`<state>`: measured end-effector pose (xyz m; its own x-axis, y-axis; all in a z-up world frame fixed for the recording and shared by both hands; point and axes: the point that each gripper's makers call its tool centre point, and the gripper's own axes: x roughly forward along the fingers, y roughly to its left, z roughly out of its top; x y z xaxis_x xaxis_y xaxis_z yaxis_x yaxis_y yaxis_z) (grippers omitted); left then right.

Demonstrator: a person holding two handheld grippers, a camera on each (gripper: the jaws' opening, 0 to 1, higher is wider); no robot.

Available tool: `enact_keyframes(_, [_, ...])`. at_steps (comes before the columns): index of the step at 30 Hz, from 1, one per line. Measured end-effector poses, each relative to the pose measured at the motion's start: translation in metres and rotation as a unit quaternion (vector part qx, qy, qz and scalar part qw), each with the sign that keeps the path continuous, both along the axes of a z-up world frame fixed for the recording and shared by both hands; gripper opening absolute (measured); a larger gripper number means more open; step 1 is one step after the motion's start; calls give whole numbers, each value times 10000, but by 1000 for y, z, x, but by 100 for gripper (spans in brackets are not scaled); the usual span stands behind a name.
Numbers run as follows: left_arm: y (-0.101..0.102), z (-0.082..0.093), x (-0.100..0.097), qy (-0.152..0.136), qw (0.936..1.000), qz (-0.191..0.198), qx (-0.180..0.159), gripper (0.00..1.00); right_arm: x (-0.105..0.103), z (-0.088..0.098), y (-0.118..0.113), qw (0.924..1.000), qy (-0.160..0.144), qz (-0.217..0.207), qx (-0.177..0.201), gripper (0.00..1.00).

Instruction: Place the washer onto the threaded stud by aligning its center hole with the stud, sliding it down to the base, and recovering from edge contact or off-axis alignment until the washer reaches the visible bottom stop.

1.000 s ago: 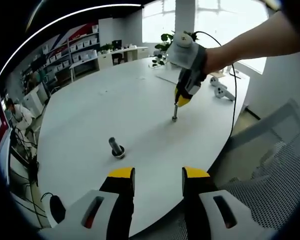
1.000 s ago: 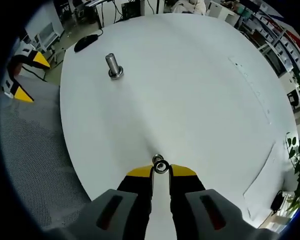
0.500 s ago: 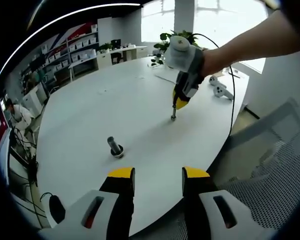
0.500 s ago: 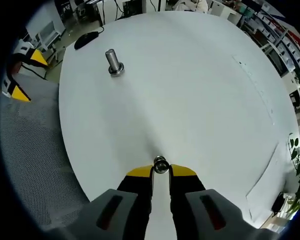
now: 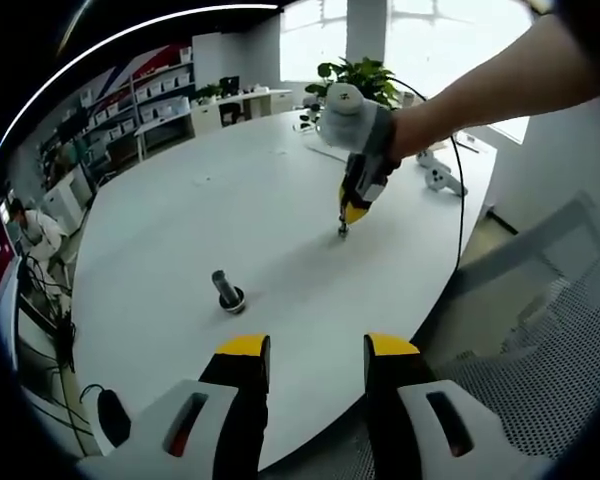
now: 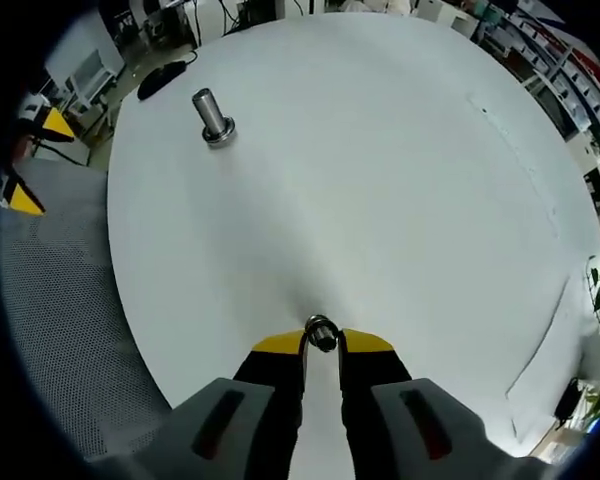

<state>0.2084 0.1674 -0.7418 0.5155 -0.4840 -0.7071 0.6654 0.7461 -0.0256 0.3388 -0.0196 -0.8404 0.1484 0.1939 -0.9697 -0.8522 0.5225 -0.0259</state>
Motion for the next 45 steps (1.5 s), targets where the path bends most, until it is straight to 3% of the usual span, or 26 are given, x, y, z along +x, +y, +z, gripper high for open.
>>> enact_keyframes(8, [1, -1, 0, 6, 10000, 18, 13, 35, -5, -13, 2, 9999, 57, -147, 25, 15])
enact_keyframes(18, [0, -1, -1, 17, 10000, -8, 25, 35, -5, -9, 0, 9992, -99, -367, 153, 25])
enact_keyframes(28, [-3, -2, -3, 38, 9999, -97, 22, 36, -19, 10, -2, 9954, -538, -550, 562, 27])
enact_keyframes(37, [-6, -1, -5, 15, 9998, -178, 11, 35, -46, 23, -15, 9905, -750, -846, 788, 28])
enact_keyframes(45, [-5, 3, -2, -29, 9999, -124, -65, 35, -63, 54, -10, 9772, -1167, -1258, 1253, 29])
